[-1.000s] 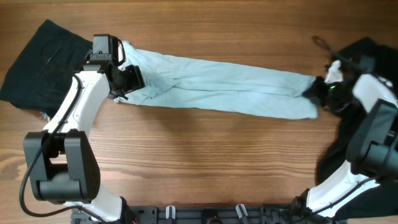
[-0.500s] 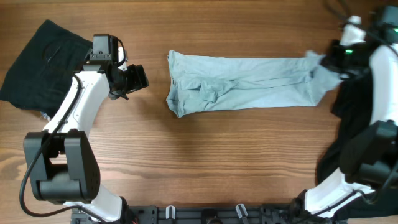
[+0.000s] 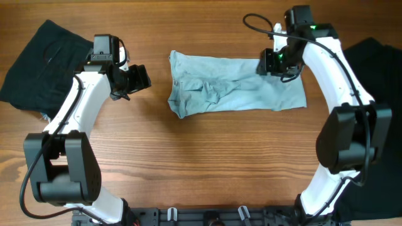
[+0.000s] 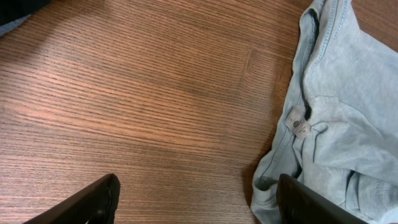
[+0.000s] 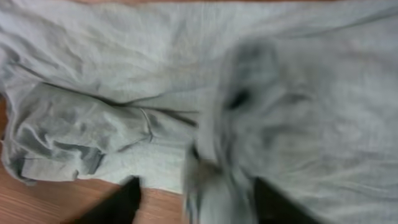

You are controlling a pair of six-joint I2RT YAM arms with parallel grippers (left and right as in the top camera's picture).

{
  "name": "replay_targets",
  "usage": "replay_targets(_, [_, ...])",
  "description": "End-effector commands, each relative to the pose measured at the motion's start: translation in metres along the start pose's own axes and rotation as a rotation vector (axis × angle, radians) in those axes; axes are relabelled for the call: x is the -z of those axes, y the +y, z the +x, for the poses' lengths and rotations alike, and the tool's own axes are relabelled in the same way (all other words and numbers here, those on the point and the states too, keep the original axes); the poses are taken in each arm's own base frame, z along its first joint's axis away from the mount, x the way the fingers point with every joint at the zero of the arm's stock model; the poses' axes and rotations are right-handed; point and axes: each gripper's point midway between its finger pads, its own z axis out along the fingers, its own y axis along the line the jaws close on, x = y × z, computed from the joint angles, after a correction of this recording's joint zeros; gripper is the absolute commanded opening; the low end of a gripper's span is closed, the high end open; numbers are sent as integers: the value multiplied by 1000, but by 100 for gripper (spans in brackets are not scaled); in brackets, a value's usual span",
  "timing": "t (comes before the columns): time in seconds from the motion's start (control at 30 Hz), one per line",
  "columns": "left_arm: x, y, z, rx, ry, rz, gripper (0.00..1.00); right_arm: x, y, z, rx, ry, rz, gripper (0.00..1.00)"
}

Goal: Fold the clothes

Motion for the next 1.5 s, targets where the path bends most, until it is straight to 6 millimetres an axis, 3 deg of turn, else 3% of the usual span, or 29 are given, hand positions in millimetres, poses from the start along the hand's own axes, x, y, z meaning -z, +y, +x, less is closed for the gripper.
replay_targets(0.0, [0, -2, -3, 4, 1, 25, 86, 3, 1, -4, -15, -20, -14, 70])
replay_targets(0.13, [0, -10, 0, 1, 18, 68, 89, 9, -12, -4, -46, -28, -7, 66])
replay_targets(0.2, [1, -13, 1, -2, 23, 87, 88, 3, -15, 3, -56, -2, -5, 44])
replay_targets(0.23, [1, -16, 2, -10, 28, 101, 82, -5, -16, 9, -60, 22, -4, 33])
replay_targets(0.3, [1, -18, 3, -31, 35, 118, 72, -21, -15, 20, -55, 57, -3, 36])
replay_targets(0.4, [1, -18, 4, -30, 36, 117, 65, -44, -19, 34, -63, 88, -2, 38])
replay_targets(0.43, [1, -18, 4, -30, 36, 117, 64, -50, -15, 40, -51, 100, -34, 43])
replay_targets(0.5, [1, -18, 4, -30, 36, 117, 63, -55, 4, 49, 51, 115, -166, 66])
replay_targets(0.57, [1, -18, 4, -30, 36, 117, 63, -59, 7, 50, 56, 111, -190, 66])
replay_targets(0.67, [1, -18, 3, -30, 36, 117, 62, -62, 7, 37, 45, 56, -192, 61])
replay_targets(0.8, [1, -18, 3, -31, 35, 117, 61, -62, 8, 28, 61, 15, -197, 32])
replay_targets(0.83, [1, -18, 3, -31, 35, 117, 62, -62, 9, 28, 61, 16, -197, 30])
replay_targets(0.97, [1, -18, 3, -31, 35, 117, 61, -63, 8, 29, 67, 21, -196, 38])
replay_targets(1.03, [1, -18, 3, -31, 35, 117, 61, -66, 7, 30, 67, 25, -195, 56])
replay_targets(1.07, [1, -19, 3, -31, 32, 118, 61, -68, 6, 31, 64, 33, -195, 56])
replay_targets(1.13, [1, -19, 2, -32, 28, 119, 62, -73, 5, 33, 56, 45, -195, 50])
replay_targets(1.23, [1, -19, 1, -33, 25, 121, 61, -77, 4, 32, 55, 44, -195, 30])
replay_targets(1.3, [1, -19, 1, -33, 25, 121, 61, -77, 4, 29, 52, 35, -196, 29])
replay_targets(1.4, [1, -19, 1, -33, 25, 121, 61, -78, 4, 28, 55, 27, -196, 4])
replay_targets(1.47, [1, -19, 1, -33, 26, 121, 61, -76, 1, 25, 53, 20, -187, 4])
